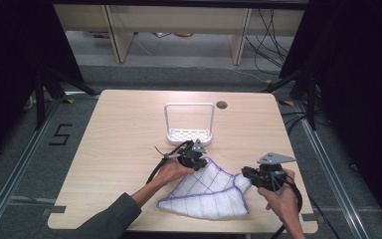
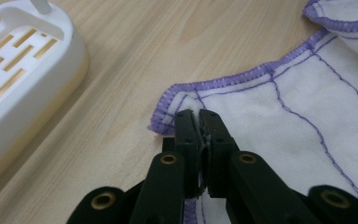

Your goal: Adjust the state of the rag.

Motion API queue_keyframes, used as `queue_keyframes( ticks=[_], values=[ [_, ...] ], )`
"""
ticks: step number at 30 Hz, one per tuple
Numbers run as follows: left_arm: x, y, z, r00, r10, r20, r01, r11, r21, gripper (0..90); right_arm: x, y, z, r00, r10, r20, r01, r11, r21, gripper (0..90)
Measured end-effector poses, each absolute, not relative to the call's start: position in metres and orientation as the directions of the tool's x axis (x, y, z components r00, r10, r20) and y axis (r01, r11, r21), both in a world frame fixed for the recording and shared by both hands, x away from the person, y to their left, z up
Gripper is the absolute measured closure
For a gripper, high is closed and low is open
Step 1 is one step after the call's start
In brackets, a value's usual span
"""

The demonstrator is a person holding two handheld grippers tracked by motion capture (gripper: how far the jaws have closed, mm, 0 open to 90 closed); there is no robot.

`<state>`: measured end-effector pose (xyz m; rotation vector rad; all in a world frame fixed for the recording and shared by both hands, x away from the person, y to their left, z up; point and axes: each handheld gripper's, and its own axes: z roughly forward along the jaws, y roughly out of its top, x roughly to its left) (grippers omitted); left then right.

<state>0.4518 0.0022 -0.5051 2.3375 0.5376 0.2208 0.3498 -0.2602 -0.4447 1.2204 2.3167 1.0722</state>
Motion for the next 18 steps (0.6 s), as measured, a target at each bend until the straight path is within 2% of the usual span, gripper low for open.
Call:
queue_keyframes(
  ticks=[6, 10, 12, 13, 14, 15, 18],
  values=[
    [0.45, 0.004, -0.503, 0.892, 0.452, -0.008, 0.326, -0.631, 0.704, 86.3, 0.357, -0.233, -0.455, -0.558, 0.826, 0.079, 0.644, 0.372, 0.668, 56.8],
    [0.45, 0.008, -0.498, 0.889, 0.458, -0.007, 0.327, -0.623, 0.711, 86.3, 0.361, -0.216, -0.469, -0.545, 0.836, 0.061, 0.689, 0.406, 0.6, 54.7],
    [0.449, 0.011, -0.496, 0.884, 0.466, -0.021, 0.336, -0.605, 0.722, 86.2, 0.361, -0.212, -0.475, -0.554, 0.829, 0.068, 0.705, 0.425, 0.567, 60.8],
    [0.448, 0.011, -0.496, 0.881, 0.473, -0.029, 0.342, -0.592, 0.73, 86.2, 0.36, -0.211, -0.477, -0.556, 0.829, 0.06, 0.704, 0.432, 0.564, 67.8],
    [0.448, 0.013, -0.494, 0.886, 0.464, -0.02, 0.331, -0.601, 0.727, 86.2, 0.359, -0.211, -0.478, -0.572, 0.819, 0.045, 0.684, 0.445, 0.578, 78.5],
    [0.447, 0.014, -0.493, 0.881, 0.473, -0.018, 0.333, -0.592, 0.734, 86.2, 0.357, -0.212, -0.476, -0.59, 0.807, 0.038, 0.666, 0.459, 0.588, 84.1],
    [0.445, 0.022, -0.487, 0.877, 0.481, -0.015, 0.33, -0.578, 0.747, 86.3, 0.352, -0.217, -0.462, -0.598, 0.801, 0.021, 0.634, 0.456, 0.624, 87.5]
  ],
)
